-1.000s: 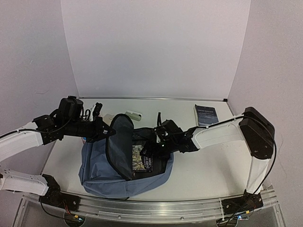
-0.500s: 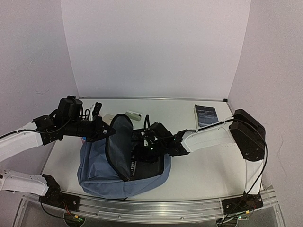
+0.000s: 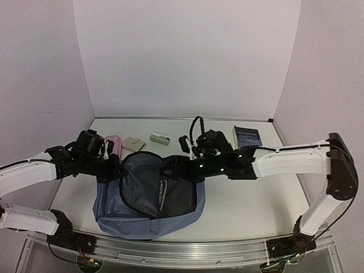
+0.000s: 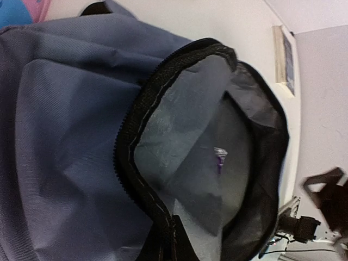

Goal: Pack the student bag
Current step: Place the book in the student bag, then pick up the book from the center of the board.

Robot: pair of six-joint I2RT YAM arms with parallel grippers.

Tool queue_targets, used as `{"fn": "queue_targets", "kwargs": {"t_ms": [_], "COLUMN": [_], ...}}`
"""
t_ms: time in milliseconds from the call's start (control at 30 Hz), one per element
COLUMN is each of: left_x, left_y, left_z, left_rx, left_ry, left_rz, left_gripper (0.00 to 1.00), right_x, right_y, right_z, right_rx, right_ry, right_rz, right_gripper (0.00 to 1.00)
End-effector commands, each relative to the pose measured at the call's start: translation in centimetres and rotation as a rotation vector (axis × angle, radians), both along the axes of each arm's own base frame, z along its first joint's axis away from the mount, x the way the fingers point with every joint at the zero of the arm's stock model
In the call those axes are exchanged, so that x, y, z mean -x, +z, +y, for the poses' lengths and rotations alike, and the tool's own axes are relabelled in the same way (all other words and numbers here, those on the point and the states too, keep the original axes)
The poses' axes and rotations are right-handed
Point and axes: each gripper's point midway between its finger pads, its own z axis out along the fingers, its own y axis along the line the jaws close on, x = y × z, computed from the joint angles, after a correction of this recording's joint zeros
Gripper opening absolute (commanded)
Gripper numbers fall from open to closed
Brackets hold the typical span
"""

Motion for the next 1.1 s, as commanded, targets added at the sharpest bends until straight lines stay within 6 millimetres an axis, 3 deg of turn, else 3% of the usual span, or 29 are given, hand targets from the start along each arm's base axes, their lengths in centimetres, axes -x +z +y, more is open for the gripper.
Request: {"fn": "queue_targets", "kwargs": {"t_ms": [0, 133, 200, 267, 367, 533, 633, 800, 933, 1067], "left_x": [-0.1, 0.6, 0.8, 0.7, 0.5, 0.6, 0.9, 1.5, 1.8, 1.9], "left_y": [-3.6, -5.6, -5.9, -5.7, -4.4, 0.2, 3.2, 7.1, 8.1, 7.9], "left_z": [2.5, 4.6, 4.7, 4.6, 4.3, 3.5, 3.2, 3.0, 3.2, 3.4], "left_rx": [-0.109, -0.209, -0.211, -0.195, -0.152, -0.058, -0.019, 0.035, 0.060, 0.067], "left_ry": [0.111, 0.179, 0.186, 0.192, 0.189, 0.141, 0.105, 0.068, 0.068, 0.080], "left_rz": [0.075, 0.146, 0.155, 0.145, 0.112, 0.015, -0.034, -0.096, -0.120, -0.120], "left_gripper": [0.03, 0.08, 0.18, 0.34, 0.65, 0.94, 0.99, 1.00, 1.00, 1.00], "right_x": [-2.6, -6.3, -8.3, -10.2, -13.2, -18.4, -21.4, -25.6, -27.5, -28.6], "right_y": [3.2, 2.9, 2.7, 2.3, 1.5, -1.6, -3.6, -7.6, -10.2, -11.7], "right_z": [-5.6, -11.8, -14.7, -17.0, -19.9, -24.8, -27.7, -30.2, -31.0, -31.3], "right_rx": [0.147, 0.361, 0.467, 0.538, 0.610, 0.746, 0.837, 0.910, 0.950, 0.957], "right_ry": [-0.155, -0.353, -0.435, -0.486, -0.533, -0.617, -0.676, -0.686, -0.678, -0.675], "right_rz": [-0.145, -0.203, -0.220, -0.226, -0.229, -0.189, -0.167, -0.109, -0.082, -0.061], "right_gripper": [0.96, 0.98, 0.98, 0.98, 0.98, 0.98, 0.98, 0.95, 0.85, 0.75]}}
